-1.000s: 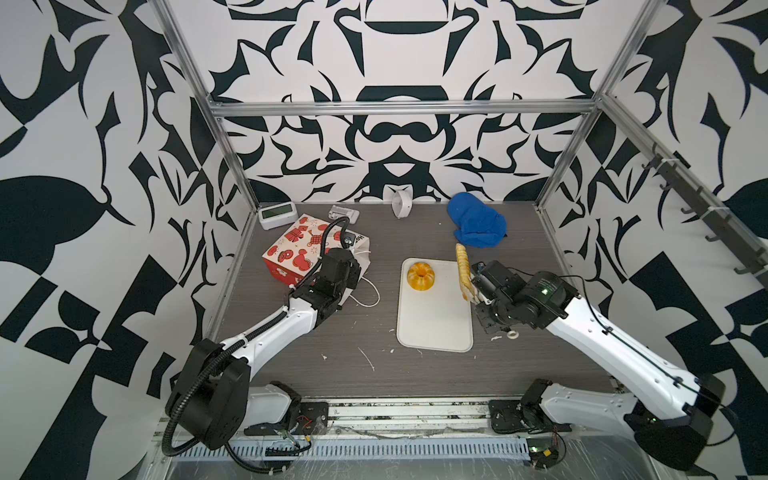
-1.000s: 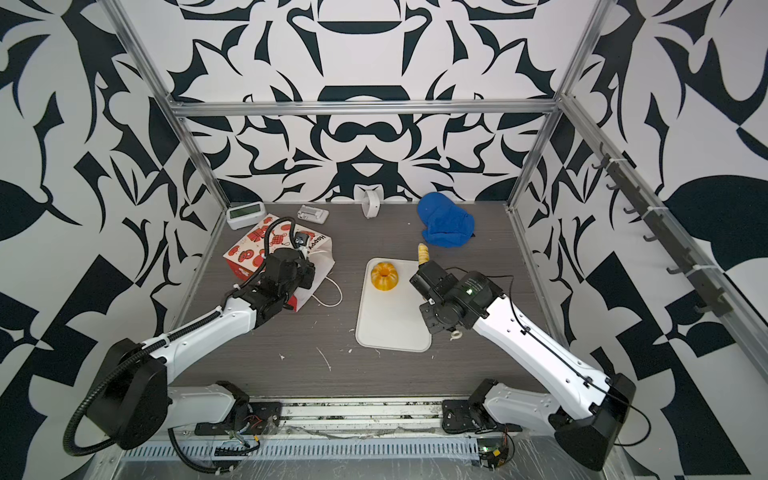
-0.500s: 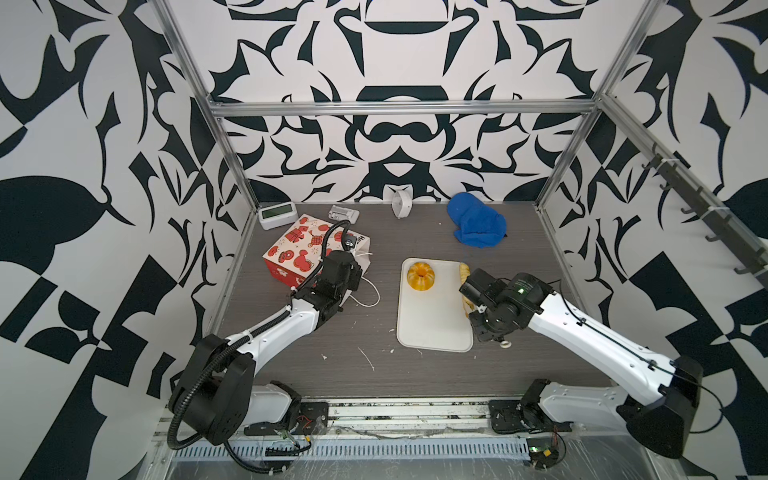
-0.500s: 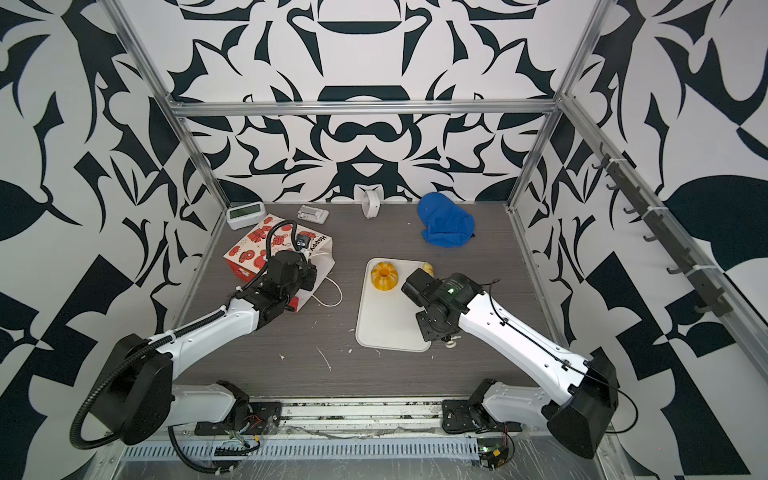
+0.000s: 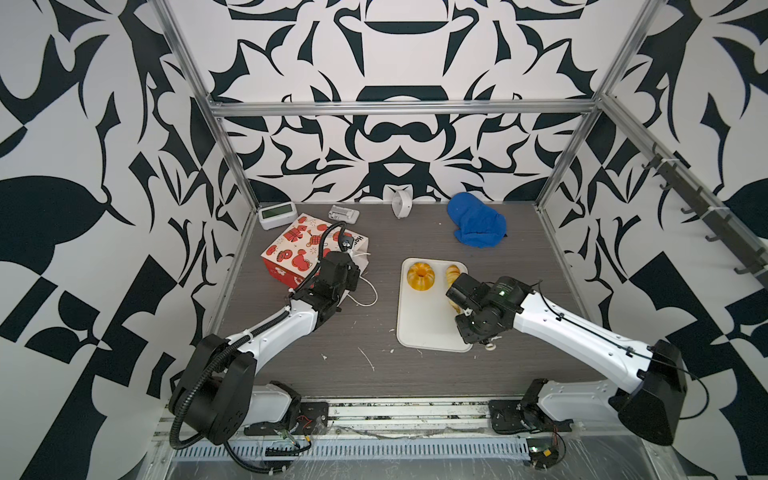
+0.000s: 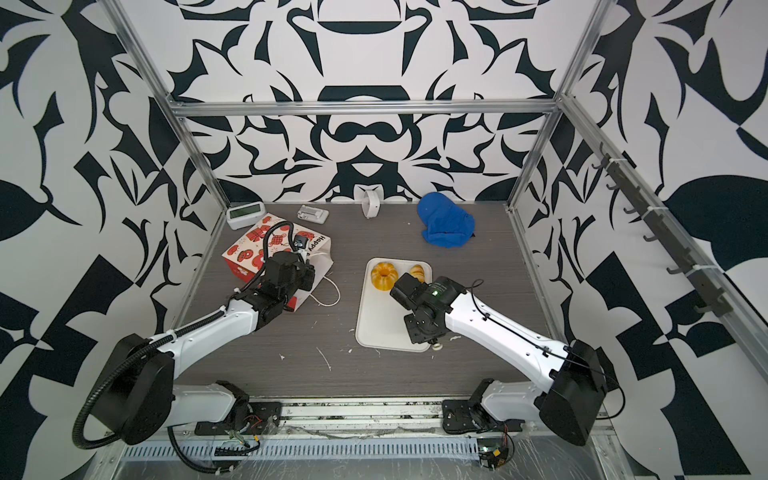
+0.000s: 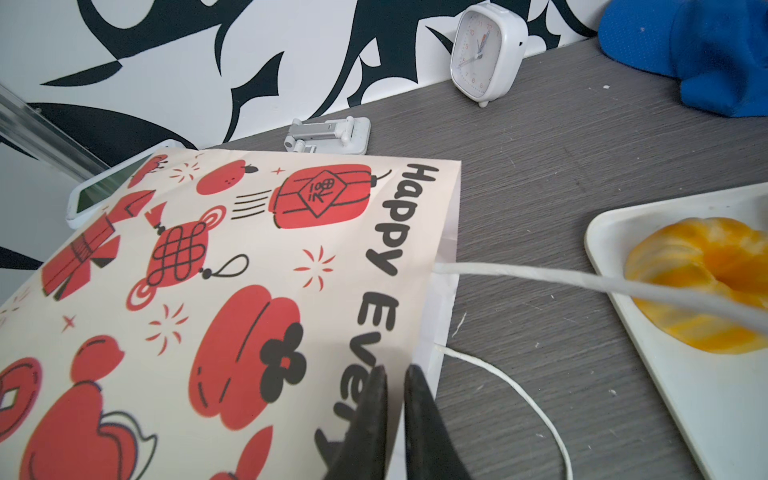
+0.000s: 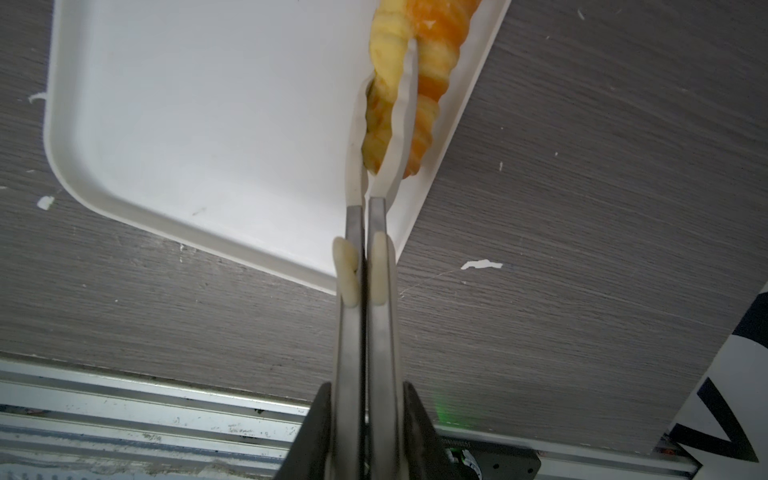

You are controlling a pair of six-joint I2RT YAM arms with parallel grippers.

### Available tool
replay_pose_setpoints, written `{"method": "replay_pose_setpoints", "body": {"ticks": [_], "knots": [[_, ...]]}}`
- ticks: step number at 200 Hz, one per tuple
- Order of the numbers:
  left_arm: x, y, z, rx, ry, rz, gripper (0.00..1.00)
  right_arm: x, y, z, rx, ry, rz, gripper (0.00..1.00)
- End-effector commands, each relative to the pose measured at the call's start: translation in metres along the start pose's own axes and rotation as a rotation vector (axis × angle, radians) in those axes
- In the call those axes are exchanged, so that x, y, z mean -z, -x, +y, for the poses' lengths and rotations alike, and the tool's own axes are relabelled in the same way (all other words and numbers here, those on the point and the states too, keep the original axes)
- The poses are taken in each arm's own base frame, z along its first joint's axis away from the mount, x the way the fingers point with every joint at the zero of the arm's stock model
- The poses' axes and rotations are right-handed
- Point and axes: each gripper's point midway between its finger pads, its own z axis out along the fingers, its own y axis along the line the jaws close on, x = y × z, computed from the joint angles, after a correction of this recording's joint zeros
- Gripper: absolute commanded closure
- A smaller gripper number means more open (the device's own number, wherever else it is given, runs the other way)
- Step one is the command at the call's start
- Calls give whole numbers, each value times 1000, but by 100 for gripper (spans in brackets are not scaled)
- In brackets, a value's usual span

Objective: Take the fake bread out of the paper bag
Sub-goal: 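Lower the twisted bread onto the tray beside the ring bread, then open the tongs to release the twisted bread on the tray, then carry the open tongs with the right gripper back into the bag opening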

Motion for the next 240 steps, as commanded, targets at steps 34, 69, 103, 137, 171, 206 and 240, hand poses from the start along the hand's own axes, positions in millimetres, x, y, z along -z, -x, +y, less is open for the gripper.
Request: {"method": "replay_pose_setpoints", "body": {"ticks": [34, 69, 103, 137, 171, 206, 240], "knots": [[-1, -1, 3, 29, -3, -7, 87, 2, 2, 10, -19, 49, -3, 67], [-2, -1, 3, 30, -5, -6, 87, 8, 4, 10, -27, 57, -26, 59], [-1, 0, 3, 30, -5, -6, 87, 32, 21, 12, -30, 90, -143, 60], [1, 4, 4, 31, -3, -16, 87, 55, 37, 32, 7, 190, -252, 60], [4, 5, 5, 26, -4, -14, 87, 75, 60, 75, 114, 326, -396, 63], [9, 10, 7, 24, -5, -20, 87, 87, 94, 135, 200, 556, -527, 65], [23, 26, 12, 23, 2, -44, 87, 83, 127, 182, 284, 670, -625, 67]]}}
